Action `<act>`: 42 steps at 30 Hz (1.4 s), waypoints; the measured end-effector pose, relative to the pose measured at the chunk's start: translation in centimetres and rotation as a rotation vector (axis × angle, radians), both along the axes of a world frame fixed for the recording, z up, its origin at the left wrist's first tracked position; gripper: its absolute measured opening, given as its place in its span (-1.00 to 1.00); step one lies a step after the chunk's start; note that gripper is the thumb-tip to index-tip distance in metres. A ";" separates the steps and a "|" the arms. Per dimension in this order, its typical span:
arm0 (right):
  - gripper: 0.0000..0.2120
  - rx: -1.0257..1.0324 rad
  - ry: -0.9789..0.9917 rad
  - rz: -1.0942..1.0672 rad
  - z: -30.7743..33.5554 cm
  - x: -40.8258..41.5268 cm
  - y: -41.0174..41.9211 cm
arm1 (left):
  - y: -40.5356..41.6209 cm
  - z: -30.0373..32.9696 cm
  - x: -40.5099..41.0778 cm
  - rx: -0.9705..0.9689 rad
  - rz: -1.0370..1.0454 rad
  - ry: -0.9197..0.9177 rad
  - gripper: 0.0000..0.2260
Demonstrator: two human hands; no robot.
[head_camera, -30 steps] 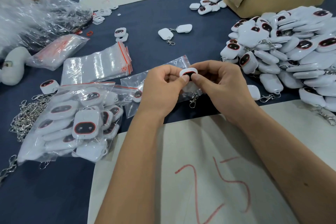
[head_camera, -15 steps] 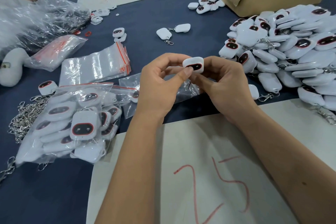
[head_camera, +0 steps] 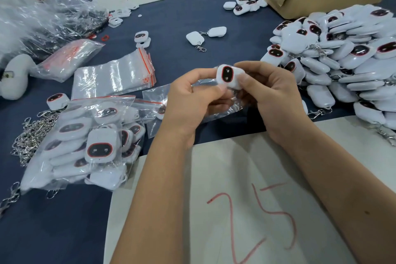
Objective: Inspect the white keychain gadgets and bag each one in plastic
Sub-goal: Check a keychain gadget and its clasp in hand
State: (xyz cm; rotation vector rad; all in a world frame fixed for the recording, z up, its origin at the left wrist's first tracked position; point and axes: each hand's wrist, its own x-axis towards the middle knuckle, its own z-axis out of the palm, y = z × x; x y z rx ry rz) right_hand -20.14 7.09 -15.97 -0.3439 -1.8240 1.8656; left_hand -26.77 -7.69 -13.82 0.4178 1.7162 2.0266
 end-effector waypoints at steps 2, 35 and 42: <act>-0.85 -0.091 -0.004 0.008 0.2 -0.1 0.1 | 0.2 -0.1 0.2 -0.004 -0.029 0.048 -0.83; -0.83 -0.106 -0.003 0.050 0.6 0.1 0.1 | 0.4 -0.8 0.1 -0.117 -0.050 0.270 -0.68; -0.83 -0.224 0.006 -0.136 -0.1 -0.7 0.6 | 1.1 -1.7 -0.1 -0.679 0.226 0.611 -0.65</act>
